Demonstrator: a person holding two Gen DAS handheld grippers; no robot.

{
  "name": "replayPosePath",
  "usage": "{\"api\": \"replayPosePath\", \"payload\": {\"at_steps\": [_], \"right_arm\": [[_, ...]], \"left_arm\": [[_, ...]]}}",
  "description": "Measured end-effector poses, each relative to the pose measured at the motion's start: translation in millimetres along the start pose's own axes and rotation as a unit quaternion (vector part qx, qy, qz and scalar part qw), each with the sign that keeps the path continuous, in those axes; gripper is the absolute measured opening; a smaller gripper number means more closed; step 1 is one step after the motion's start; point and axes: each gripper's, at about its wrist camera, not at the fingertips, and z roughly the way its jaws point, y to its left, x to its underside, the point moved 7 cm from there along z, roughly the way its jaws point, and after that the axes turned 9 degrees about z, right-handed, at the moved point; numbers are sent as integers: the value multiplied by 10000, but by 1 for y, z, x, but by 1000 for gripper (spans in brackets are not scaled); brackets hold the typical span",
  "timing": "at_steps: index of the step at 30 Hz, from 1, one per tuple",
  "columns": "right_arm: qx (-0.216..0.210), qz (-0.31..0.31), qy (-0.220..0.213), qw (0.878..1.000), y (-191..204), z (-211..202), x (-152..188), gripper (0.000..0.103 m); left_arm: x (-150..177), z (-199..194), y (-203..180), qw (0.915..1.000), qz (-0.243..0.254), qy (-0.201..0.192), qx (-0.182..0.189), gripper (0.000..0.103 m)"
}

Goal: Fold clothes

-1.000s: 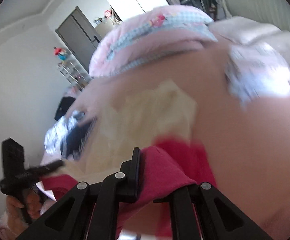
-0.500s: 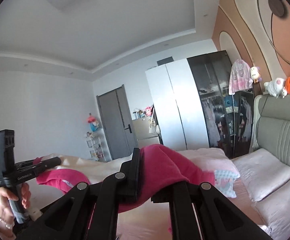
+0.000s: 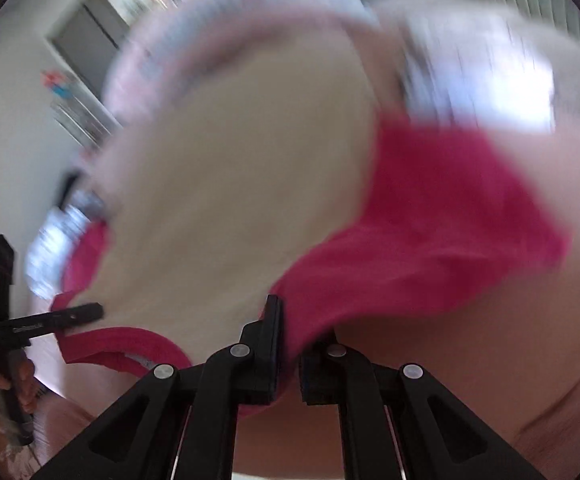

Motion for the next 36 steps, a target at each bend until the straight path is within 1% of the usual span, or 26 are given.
{"api": "replayPosePath", "payload": {"at_steps": [1,2,3,6,8,9,10,11,13,15,16,17,19,20,21,23,24,25,26,27,28,30,32,33,34,36], "right_arm": [[62,91,139,9998,-11,10,10,6],[95,182,247,9995,-21,18,19,6],[-1,266,222,9994,-26,17,23,6],[-343,567,203,9976,-37,11,31,6],[-532,685,178,9961,-39,6,34,7],[-650,775,206,9947,-38,3,34,9],[-780,862,252,9929,-36,2,36,19],[-962,936,371,9903,-32,4,41,32],[-1206,896,612,9868,-18,9,51,36],[-1044,474,711,9909,-3,21,65,36],[-821,159,605,9947,5,27,66,31],[-635,-94,465,9969,11,30,65,20],[-371,-333,306,9983,18,29,62,10],[-357,-365,159,9986,23,21,58,9],[-355,-468,-43,9983,26,9,55,8],[-348,-683,-450,9960,31,-20,46,8],[-395,-713,-618,9948,31,-34,41,8],[-538,-591,-735,9941,29,-48,37,8],[-664,-426,-822,9935,26,-59,32,8],[-784,-270,-886,9926,22,-68,27,8],[-850,-168,-844,9927,19,-70,23,8],[-738,-93,-647,9951,16,-60,26,8],[-332,-81,-50,9994,7,-31,48,8],[-119,-36,368,9992,-4,-10,60,8],[-70,46,601,9982,-12,3,66,10],[-400,469,644,9960,-26,4,71,11]], "left_arm": [[11,11,3,9999,-133,-16,28,6],[16,9,5,9991,-310,-250,159,6],[22,6,7,9972,-488,-488,292,6],[39,-4,16,9908,-876,-806,643,11],[53,-11,19,9876,-999,-987,709,23],[59,-13,20,9868,-1004,-1027,747,26],[66,-13,20,9865,-994,-1006,830,28],[70,-12,20,9858,-967,-1047,887,29],[73,-11,21,9845,-925,-1130,975,29],[70,-11,23,9831,-896,-1214,1039,28],[60,-10,21,9821,-939,-1209,1098,19],[50,-8,20,9811,-984,-1203,1158,11],[53,-15,24,9771,-1229,-1115,1329,9],[53,-21,22,9720,-1323,-1140,1571,8],[52,-31,22,9647,-1431,-1214,1849,8],[52,-47,20,9471,-1688,-1343,2376,8],[54,-55,21,9300,-1975,-1407,2762,8],[56,-59,22,9072,-2281,-1479,3211,8],[59,-59,23,8890,-2522,-1491,3520,8],[64,-54,24,8787,-2717,-1423,3658,8],[69,-46,24,8857,-2702,-1298,3544,9],[79,-28,24,9007,-2684,-1044,3252,9],[91,-9,25,9153,-2681,-788,2899,9],[97,1,26,9219,-2678,-659,2721,9],[97,-2,27,9213,-2674,-691,2737,9],[97,-8,26,9208,-2648,-746,2765,9]]}}
